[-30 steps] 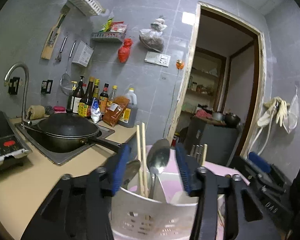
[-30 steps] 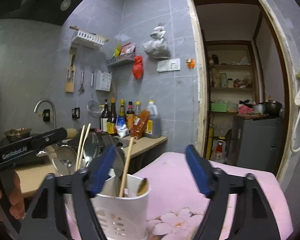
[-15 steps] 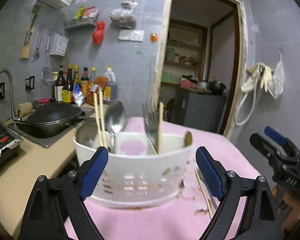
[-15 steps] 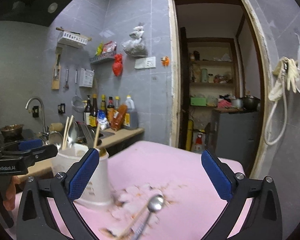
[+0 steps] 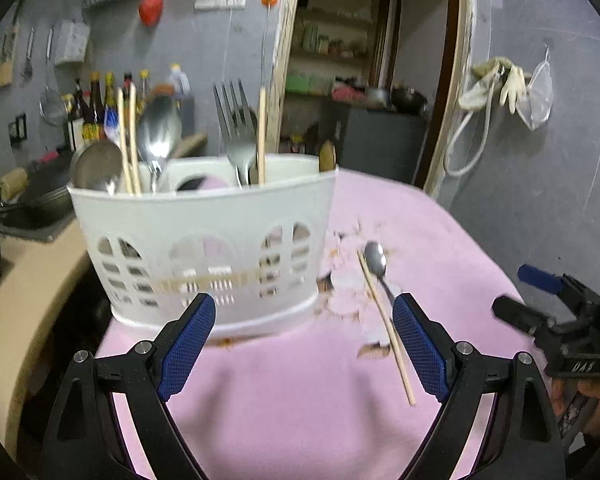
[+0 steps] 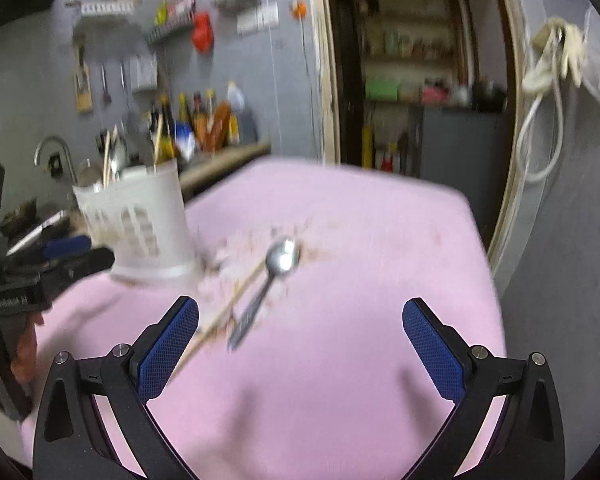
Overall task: Organize utensils
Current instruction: 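Move the right tool back to the silver spoon on the cloth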
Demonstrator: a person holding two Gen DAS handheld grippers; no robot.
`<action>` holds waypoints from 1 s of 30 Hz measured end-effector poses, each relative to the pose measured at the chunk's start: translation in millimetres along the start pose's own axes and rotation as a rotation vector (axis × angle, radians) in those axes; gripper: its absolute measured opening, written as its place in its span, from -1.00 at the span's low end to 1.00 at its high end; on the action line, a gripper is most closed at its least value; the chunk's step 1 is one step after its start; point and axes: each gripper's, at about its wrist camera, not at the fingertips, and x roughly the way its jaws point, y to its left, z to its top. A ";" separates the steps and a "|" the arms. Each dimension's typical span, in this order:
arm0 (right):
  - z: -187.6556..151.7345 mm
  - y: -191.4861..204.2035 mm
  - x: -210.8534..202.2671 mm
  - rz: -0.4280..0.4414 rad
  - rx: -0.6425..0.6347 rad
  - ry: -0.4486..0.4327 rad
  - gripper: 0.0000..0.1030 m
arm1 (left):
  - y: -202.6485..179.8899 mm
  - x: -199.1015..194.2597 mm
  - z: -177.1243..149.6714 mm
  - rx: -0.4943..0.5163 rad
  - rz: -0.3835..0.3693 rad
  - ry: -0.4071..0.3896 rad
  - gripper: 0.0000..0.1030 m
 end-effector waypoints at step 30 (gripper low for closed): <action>26.0 -33.4 97.5 0.185 0.011 0.299 -0.02 | -42.6 76.7 5.0 0.130 -0.067 0.362 -0.51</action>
